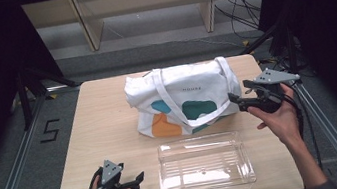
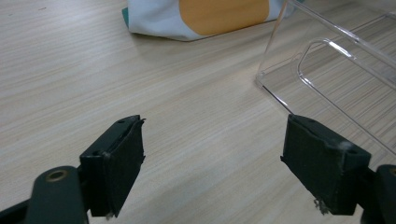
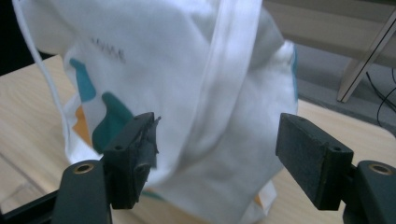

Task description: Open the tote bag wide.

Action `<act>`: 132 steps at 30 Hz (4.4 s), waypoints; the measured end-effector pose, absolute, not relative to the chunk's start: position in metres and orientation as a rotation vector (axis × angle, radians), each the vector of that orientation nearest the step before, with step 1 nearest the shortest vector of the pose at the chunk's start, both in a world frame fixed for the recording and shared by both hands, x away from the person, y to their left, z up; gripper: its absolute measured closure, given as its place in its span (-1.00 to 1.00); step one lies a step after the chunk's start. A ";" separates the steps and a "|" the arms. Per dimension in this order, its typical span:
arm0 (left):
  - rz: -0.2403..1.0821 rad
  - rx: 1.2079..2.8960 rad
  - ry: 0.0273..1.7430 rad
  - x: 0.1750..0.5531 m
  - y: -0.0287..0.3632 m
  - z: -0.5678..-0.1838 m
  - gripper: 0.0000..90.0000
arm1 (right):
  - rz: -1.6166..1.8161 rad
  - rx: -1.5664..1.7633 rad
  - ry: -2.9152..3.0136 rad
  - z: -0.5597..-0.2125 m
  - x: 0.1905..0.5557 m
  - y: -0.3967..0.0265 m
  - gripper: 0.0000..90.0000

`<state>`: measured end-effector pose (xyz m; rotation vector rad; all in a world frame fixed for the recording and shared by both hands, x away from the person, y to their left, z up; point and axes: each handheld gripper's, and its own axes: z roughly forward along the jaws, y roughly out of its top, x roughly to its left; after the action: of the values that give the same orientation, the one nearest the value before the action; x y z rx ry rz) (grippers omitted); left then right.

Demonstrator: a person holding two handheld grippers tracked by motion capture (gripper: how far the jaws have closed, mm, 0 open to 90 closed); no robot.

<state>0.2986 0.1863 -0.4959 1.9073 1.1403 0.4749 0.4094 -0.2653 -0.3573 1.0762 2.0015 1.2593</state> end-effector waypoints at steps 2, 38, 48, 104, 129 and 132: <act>0.474 1.910 1.141 0.299 0.186 -0.496 -0.56 | 1.256 1.102 2.005 -0.352 0.416 -0.262 -0.33; 0.451 1.905 1.151 0.301 0.186 -0.499 -0.55 | 1.187 0.774 2.194 -0.367 0.411 -0.247 0.89; 0.450 1.922 1.145 0.301 0.188 -0.497 -0.55 | 1.077 0.778 2.268 -0.397 0.424 -0.241 0.90; 0.656 2.119 0.910 0.482 0.150 -0.445 0.80 | 1.096 0.839 2.246 -0.435 0.447 -0.242 0.90; 0.614 2.195 0.992 0.496 0.139 -0.485 0.75 | 1.007 0.852 2.253 -0.449 0.458 -0.242 0.90; 0.600 2.184 1.031 0.493 0.141 -0.482 0.49 | 0.994 0.825 2.257 -0.448 0.458 -0.240 0.90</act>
<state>0.4930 0.1406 -0.4821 2.1839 1.0314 0.5999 0.4582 -0.2402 -0.4480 0.8253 2.2568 0.9940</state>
